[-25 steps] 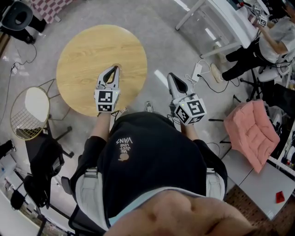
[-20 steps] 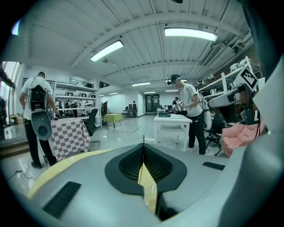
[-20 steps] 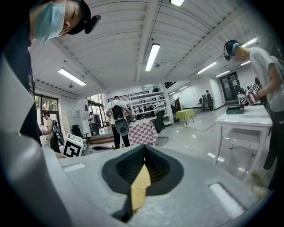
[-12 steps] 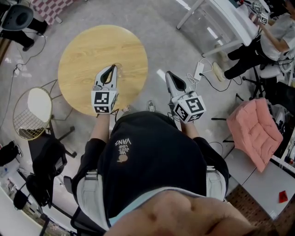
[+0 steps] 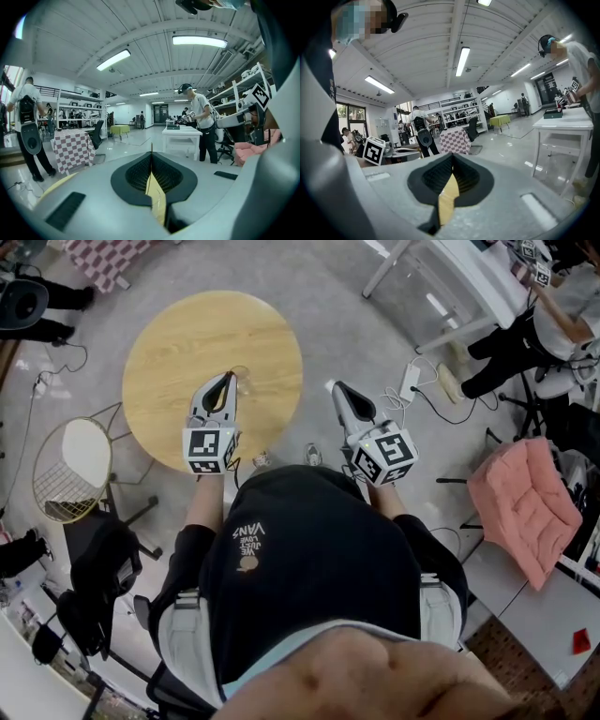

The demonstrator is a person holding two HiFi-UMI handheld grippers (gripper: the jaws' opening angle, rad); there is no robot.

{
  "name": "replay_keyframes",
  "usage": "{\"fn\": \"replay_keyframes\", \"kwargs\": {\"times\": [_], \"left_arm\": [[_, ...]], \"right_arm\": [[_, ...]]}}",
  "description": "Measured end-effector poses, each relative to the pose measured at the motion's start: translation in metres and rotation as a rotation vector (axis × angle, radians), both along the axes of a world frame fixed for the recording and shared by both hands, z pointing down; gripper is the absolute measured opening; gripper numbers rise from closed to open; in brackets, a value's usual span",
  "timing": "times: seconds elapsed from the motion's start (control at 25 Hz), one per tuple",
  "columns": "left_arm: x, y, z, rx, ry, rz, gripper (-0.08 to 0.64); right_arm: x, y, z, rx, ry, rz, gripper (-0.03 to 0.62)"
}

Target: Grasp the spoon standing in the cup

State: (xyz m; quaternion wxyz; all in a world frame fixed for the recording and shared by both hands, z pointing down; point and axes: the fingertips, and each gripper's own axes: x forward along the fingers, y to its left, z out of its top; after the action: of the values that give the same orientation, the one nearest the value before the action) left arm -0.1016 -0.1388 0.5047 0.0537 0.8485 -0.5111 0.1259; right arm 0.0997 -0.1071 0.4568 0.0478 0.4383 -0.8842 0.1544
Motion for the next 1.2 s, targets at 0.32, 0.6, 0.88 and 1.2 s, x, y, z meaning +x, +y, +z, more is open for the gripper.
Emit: {"fn": "replay_keyframes", "kwargs": {"times": [0.32, 0.6, 0.88, 1.2], "left_arm": [[0.000, 0.005, -0.024, 0.043, 0.015, -0.008, 0.014], [-0.005, 0.011, -0.036, 0.071, 0.022, -0.018, 0.014], [-0.015, 0.020, -0.051, 0.106, 0.039, -0.044, 0.014], [-0.029, 0.027, -0.061, 0.132, 0.056, -0.078, 0.014]], "right_arm": [[0.001, 0.003, -0.005, 0.006, -0.007, -0.013, -0.003], [-0.008, 0.005, -0.005, 0.012, -0.009, -0.041, -0.003], [-0.018, 0.007, -0.007, 0.019, -0.013, -0.069, -0.003], [-0.028, 0.004, -0.007, 0.025, -0.016, -0.095, -0.002]]}}
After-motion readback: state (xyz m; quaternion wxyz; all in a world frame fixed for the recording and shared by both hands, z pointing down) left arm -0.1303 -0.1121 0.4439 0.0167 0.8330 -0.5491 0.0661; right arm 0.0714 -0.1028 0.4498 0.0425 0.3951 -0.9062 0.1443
